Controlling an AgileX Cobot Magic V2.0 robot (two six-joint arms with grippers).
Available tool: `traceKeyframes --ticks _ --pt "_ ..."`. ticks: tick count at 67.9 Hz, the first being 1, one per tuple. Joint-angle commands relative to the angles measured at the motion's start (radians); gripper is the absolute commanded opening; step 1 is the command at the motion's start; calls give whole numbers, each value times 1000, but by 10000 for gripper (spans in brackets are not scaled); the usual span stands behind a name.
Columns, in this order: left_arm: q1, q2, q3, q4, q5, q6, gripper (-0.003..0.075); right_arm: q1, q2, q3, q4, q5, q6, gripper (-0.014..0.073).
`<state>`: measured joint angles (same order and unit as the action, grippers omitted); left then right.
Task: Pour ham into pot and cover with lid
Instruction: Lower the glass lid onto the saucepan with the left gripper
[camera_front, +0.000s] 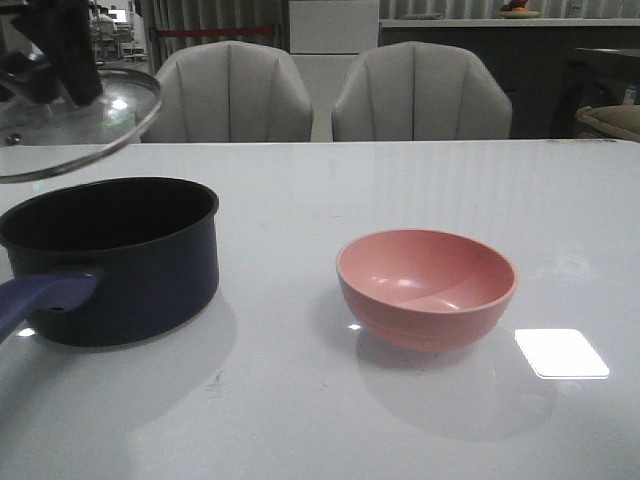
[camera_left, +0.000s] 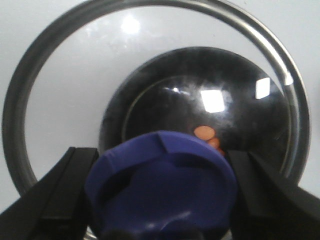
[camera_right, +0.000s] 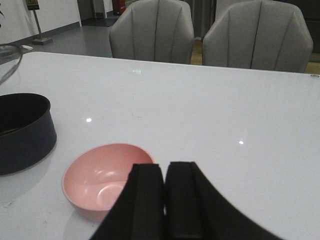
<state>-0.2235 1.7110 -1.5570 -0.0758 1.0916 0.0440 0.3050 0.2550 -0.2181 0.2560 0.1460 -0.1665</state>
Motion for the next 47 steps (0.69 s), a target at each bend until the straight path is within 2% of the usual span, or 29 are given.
traceKeyframes --ticks 1,14,47 --pt "-43 9 -76 -2 17 -2 351 -7 6 -29 -5 -72 -4 144" --pt "-85 70 -102 -2 28 -2 352 -7 6 -29 -5 -72 -4 144" --pt "-85 102 -102 35 53 -4 355 -7 6 -29 -5 -72 -4 144"
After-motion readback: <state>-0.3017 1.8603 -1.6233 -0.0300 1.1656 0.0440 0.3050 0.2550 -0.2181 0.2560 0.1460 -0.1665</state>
